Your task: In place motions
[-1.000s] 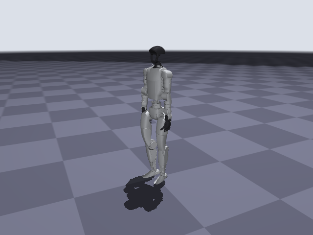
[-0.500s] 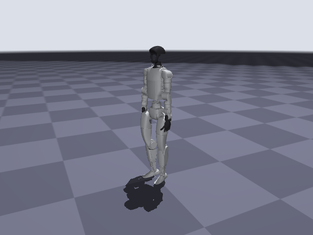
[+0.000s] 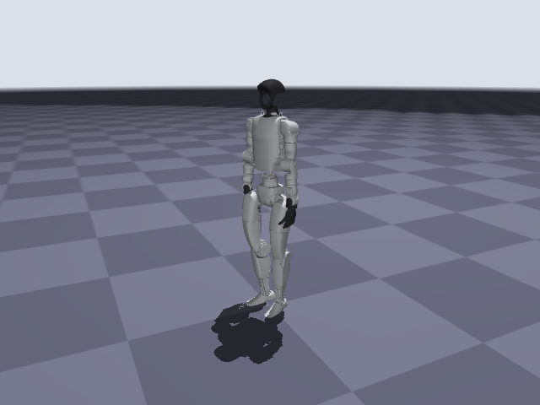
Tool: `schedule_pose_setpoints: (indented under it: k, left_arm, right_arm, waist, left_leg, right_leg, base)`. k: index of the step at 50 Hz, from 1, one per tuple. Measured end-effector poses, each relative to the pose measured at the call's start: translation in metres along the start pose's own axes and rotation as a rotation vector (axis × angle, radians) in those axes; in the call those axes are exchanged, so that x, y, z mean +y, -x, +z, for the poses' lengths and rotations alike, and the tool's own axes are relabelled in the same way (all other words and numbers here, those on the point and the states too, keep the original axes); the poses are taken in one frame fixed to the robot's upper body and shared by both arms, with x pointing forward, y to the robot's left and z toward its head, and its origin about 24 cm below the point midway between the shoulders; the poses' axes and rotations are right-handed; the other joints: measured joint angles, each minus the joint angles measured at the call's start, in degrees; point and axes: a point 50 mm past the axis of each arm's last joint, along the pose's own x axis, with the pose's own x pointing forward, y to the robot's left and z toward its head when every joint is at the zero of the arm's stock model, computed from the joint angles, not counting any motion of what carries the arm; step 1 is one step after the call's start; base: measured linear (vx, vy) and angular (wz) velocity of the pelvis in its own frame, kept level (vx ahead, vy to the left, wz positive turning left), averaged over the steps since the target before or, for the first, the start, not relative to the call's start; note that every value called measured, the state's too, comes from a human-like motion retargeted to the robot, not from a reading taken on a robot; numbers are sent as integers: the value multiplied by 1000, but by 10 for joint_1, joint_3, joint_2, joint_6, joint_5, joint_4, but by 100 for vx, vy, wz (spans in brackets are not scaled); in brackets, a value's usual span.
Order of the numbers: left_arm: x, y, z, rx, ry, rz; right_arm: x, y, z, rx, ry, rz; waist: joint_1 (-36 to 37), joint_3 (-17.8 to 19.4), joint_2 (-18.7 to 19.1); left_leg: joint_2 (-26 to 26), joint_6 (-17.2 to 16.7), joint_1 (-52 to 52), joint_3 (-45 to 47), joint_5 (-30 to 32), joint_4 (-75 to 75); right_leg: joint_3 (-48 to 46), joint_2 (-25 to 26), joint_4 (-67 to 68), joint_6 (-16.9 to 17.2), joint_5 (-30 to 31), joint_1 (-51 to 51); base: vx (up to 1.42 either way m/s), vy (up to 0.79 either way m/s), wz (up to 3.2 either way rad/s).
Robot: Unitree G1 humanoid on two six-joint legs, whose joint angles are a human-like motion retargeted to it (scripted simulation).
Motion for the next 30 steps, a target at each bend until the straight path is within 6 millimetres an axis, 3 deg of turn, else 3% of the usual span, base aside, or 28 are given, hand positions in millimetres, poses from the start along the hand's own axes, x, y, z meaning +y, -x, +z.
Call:
schedule_pose_setpoints:
  k: [12, 22, 30]
  left_arm:
    - [4, 1, -3, 4, 19, 9]
    - [3, 0, -17, 38, 49, 9]
    - [5, 1, -22, 56, 50, 16]
  right_arm:
    - [-2, 1, 5, -17, 17, -3]
    - [-5, 2, 14, -44, 41, -8]
    - [-6, 2, 21, -73, 52, -8]
  waist:
    - [-13, 4, -6]
    - [-33, 0, -10]
    - [-25, 3, -9]
  left_leg:
    - [-19, 6, -13, -65, 14, 3]
    - [-31, 4, -3, -114, 14, -8]
    - [-27, 4, -9, -97, 14, -3]
  right_leg:
    - [-59, -11, -2, -1, -7, 6]
    - [-103, -23, -3, 4, -13, 10]
    - [-90, -21, -2, 4, -12, 9]
  base:
    - [-2, 1, 50]
    - [-1, 1, 42]
    - [0, 0, -16]
